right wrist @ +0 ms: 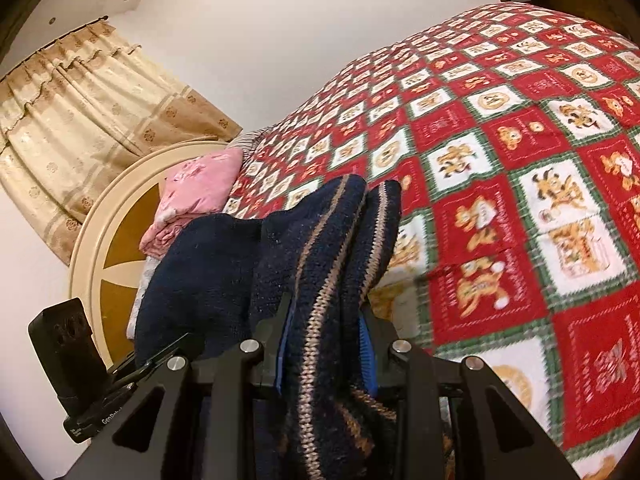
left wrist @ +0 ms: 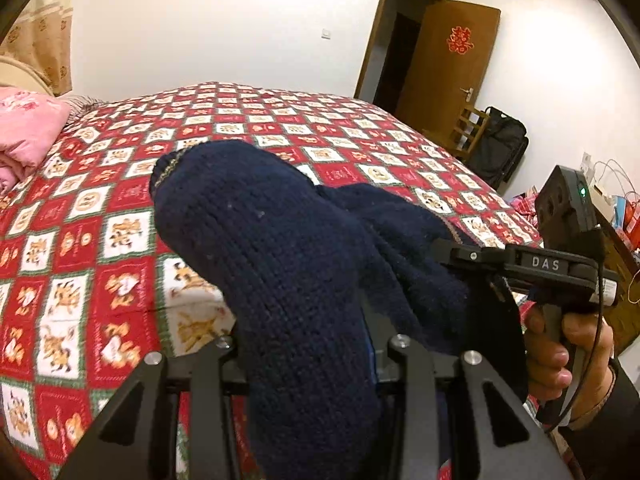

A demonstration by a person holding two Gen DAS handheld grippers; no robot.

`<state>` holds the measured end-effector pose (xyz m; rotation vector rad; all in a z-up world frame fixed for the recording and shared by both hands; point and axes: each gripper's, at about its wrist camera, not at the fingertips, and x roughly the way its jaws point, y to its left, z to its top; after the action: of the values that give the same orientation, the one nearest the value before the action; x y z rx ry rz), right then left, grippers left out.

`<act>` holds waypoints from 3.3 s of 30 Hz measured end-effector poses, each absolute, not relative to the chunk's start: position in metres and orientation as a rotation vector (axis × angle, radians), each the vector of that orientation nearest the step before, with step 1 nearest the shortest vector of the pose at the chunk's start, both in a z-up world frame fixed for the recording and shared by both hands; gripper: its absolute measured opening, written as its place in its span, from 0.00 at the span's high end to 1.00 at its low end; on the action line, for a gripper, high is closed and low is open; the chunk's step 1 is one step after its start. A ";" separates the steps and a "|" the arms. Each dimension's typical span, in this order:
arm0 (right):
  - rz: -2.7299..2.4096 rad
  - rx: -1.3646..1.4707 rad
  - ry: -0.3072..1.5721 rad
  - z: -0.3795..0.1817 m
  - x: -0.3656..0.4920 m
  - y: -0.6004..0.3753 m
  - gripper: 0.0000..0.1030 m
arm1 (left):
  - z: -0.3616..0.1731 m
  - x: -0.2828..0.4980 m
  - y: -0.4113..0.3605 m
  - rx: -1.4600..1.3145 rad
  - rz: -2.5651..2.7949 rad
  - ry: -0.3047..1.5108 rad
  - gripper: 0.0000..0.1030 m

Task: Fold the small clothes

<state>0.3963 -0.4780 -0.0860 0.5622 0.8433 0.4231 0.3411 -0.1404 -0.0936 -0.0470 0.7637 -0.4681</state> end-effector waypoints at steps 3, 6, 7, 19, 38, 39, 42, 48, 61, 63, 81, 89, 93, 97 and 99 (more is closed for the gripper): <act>0.443 0.560 0.840 -0.081 0.387 -0.465 0.72 | -0.090 0.332 -0.130 -0.056 -0.459 0.761 0.63; 0.464 0.549 0.835 -0.073 0.378 -0.449 0.72 | -0.088 0.322 -0.117 -0.068 -0.451 0.752 0.63; 0.470 0.547 0.835 -0.072 0.376 -0.446 0.72 | -0.087 0.318 -0.111 -0.072 -0.448 0.748 0.63; 0.593 0.477 0.847 -0.053 0.353 -0.354 0.72 | -0.075 0.275 -0.033 -0.129 -0.351 0.711 0.63; 0.836 0.391 0.939 -0.065 0.359 -0.158 0.72 | -0.085 0.237 0.109 -0.191 -0.101 0.694 0.63; 0.843 0.386 0.945 -0.067 0.360 -0.150 0.72 | -0.088 0.236 0.116 -0.200 -0.089 0.696 0.63; 0.866 0.369 0.965 -0.072 0.365 -0.125 0.72 | -0.094 0.234 0.133 -0.217 -0.065 0.702 0.63; 0.899 0.336 0.997 -0.082 0.377 -0.082 0.72 | -0.105 0.234 0.168 -0.251 -0.019 0.712 0.63; 0.916 0.320 1.065 -0.114 0.401 -0.030 0.73 | -0.135 0.246 0.209 -0.305 0.010 0.773 0.63; 0.916 0.320 1.071 -0.118 0.403 -0.028 0.73 | -0.136 0.246 0.211 -0.307 0.008 0.778 0.63; 0.821 0.187 1.109 -0.148 0.419 -0.020 0.73 | -0.174 0.252 0.227 -0.291 0.041 0.822 0.51; 0.770 0.168 1.143 -0.164 0.426 -0.021 0.71 | -0.188 0.245 0.237 -0.335 0.098 0.784 0.21; 0.742 0.106 1.139 -0.167 0.423 -0.017 0.68 | -0.191 0.243 0.239 -0.359 0.112 0.777 0.18; 0.702 0.064 1.140 -0.167 0.422 -0.014 0.59 | -0.191 0.239 0.239 -0.383 0.135 0.778 0.15; 0.679 0.066 1.131 -0.160 0.418 -0.018 0.55 | -0.185 0.231 0.238 -0.414 0.145 0.784 0.15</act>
<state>0.4176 -0.0177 -0.1601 0.0657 1.1313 0.6795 0.2310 0.2384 -0.1851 -0.4137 0.7837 0.1449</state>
